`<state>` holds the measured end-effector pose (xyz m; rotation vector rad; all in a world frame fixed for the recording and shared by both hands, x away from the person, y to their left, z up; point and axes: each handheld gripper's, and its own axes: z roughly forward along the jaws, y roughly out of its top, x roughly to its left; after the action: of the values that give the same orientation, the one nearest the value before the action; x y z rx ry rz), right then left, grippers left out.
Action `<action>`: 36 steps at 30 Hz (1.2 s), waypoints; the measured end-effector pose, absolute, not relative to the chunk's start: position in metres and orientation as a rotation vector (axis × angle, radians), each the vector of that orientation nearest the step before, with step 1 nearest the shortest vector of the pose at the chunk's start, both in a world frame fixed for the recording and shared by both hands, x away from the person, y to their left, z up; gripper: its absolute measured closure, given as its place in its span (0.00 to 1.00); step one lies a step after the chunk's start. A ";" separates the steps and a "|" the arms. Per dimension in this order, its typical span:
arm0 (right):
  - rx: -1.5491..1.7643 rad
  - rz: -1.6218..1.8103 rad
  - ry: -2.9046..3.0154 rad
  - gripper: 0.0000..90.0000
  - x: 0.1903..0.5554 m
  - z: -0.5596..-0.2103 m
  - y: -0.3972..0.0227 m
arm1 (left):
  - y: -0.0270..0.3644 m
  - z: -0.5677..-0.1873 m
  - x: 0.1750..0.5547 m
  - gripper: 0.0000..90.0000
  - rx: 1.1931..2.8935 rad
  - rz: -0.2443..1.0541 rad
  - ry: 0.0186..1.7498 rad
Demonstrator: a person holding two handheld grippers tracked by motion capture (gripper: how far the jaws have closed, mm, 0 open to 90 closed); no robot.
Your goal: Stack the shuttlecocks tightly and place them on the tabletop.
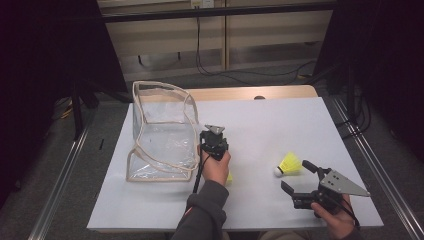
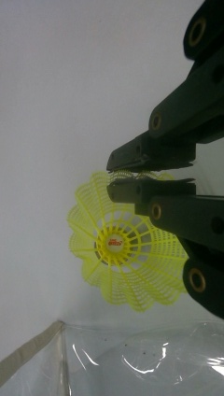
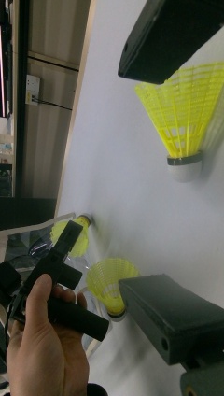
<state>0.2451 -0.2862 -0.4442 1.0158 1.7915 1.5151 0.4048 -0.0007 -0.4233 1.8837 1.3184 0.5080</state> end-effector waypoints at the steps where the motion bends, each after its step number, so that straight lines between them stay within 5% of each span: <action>1: 1.015 1.515 1.791 0.01 0.245 -0.444 -0.286 | -0.001 -0.423 0.404 0.97 1.884 0.511 1.316; 36: 1.010 1.513 1.797 0.01 0.245 -0.444 -0.286 | -0.006 -0.406 0.405 0.99 1.838 0.542 1.237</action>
<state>0.2452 -0.2864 -0.4442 1.0095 1.7968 1.5133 0.4046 -0.0057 -0.4064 1.8382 1.2369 0.5416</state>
